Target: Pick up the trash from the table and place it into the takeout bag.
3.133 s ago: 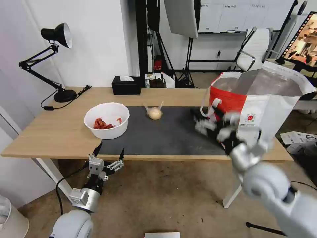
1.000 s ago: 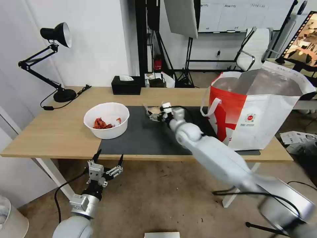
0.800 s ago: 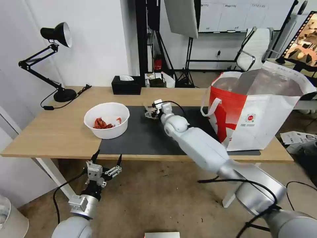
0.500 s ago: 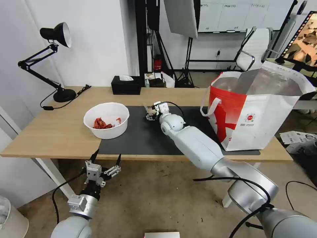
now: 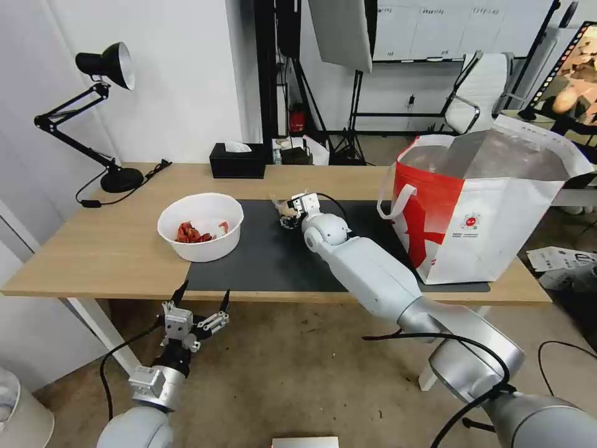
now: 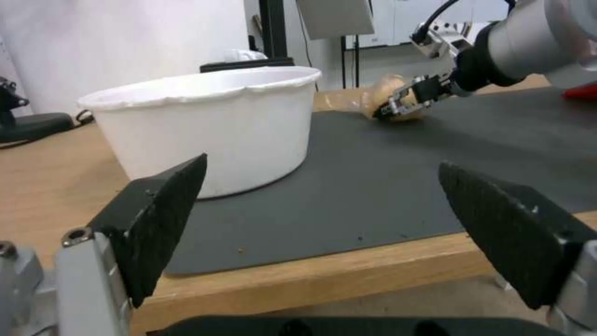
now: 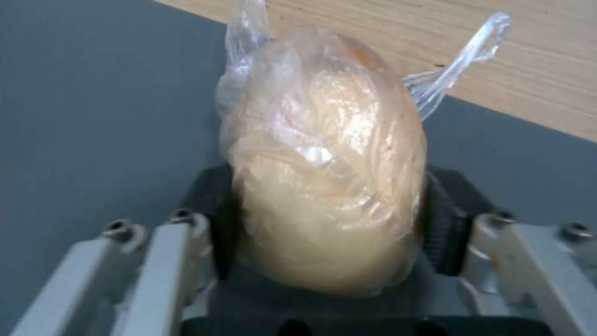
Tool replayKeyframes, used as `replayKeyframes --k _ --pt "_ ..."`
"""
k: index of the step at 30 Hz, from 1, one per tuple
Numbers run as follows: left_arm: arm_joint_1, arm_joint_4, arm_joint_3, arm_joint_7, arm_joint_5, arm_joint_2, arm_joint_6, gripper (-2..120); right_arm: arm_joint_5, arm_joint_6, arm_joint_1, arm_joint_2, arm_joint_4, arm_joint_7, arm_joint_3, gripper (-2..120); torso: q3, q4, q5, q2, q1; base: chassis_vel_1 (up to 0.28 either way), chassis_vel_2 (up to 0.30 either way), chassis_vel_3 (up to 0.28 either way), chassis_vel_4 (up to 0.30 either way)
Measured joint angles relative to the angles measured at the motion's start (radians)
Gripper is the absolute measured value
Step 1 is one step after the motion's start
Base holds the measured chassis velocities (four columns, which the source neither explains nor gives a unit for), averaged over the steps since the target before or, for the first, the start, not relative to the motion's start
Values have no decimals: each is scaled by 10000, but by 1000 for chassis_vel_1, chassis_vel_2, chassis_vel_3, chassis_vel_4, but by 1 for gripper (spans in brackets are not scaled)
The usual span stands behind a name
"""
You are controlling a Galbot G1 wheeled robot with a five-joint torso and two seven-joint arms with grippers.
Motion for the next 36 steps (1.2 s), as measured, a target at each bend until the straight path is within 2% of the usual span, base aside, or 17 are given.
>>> replayKeyframes --k 1,3,5,6,8,9,10,12,15,17,18,20,27,29,31,33,36 --pt "0 0 18 -1 0 -4 0 100 46 0 -18 -58 129 26 -6 48 0 0 0 0 0 0 0 0 0" --pt "0 1 35 -1 0 -8 0 100 89 20 -51 -116 266 73 -8 45 0 0 0 0 0 0 0 0 0" --pt "-6 8 80 -2 6 -17 0 100 146 268 -195 -312 635 237 1 34 0 2 0 0 0 0 0 0 0" --pt "-6 8 80 -2 6 -17 0 100 146 268 -195 -312 635 237 1 34 0 2 0 0 0 0 0 0 0" --pt "-20 8 110 -7 12 -26 -1 100 179 791 -492 -615 1304 562 76 23 0 1 1 0 0 0 0 0 0" --pt "-20 8 110 -7 12 -26 -1 100 179 791 -492 -615 1304 562 76 23 0 1 1 0 0 0 0 0 0" --pt "-23 9 118 -11 13 -31 0 100 161 1061 -644 -748 1598 751 125 22 -1 2 0 0 1 0 0 0 0" --pt "-18 9 138 -15 27 -56 -4 100 -721 2341 -1516 -1360 3158 1834 454 11 0 -1 2 0 0 0 0 0 0" --pt "-10 9 146 -15 39 -63 -17 100 -1262 2789 -1841 -1565 3730 2207 597 8 0 -2 3 0 -1 0 0 0 0" --pt "2 9 175 -18 62 -64 -40 100 -2311 3575 -2564 -2060 5085 2837 1025 7 -1 -1 2 0 -1 0 0 0 0" --pt "2 9 175 -18 62 -64 -40 100 -2311 3575 -2564 -2060 5085 2837 1025 7 -1 -1 2 0 -1 0 0 0 0" --pt "7 9 202 -17 67 -43 -45 100 -2925 3850 -3109 -2488 6208 3222 1547 7 -1 -2 3 1 -1 0 0 0 0" --pt "36 -16 211 -24 67 6 -45 100 -3398 3836 -3572 -3037 7617 3984 2517 7 -1 -2 3 1 -1 0 0 0 0" --pt "71 -25 209 -27 81 34 -46 100 -3344 3155 -3556 -3355 8234 5003 2945 7 -2 -1 1 1 -2 0 0 0 0" --pt "77 -26 211 -27 85 35 -45 100 -3258 2923 -3518 -3447 8351 5312 3029 7 -1 -1 2 1 -2 0 0 0 0" --pt "81 -33 218 -27 88 37 -46 100 -2854 2197 -3356 -3734 8555 6264 3331 7 -2 -1 1 1 -2 0 0 0 0" --pt "80 -32 219 -27 88 41 -46 100 -2657 1959 -3312 -3843 8557 6531 3418 7 -1 -1 1 1 -1 0 0 0 0"
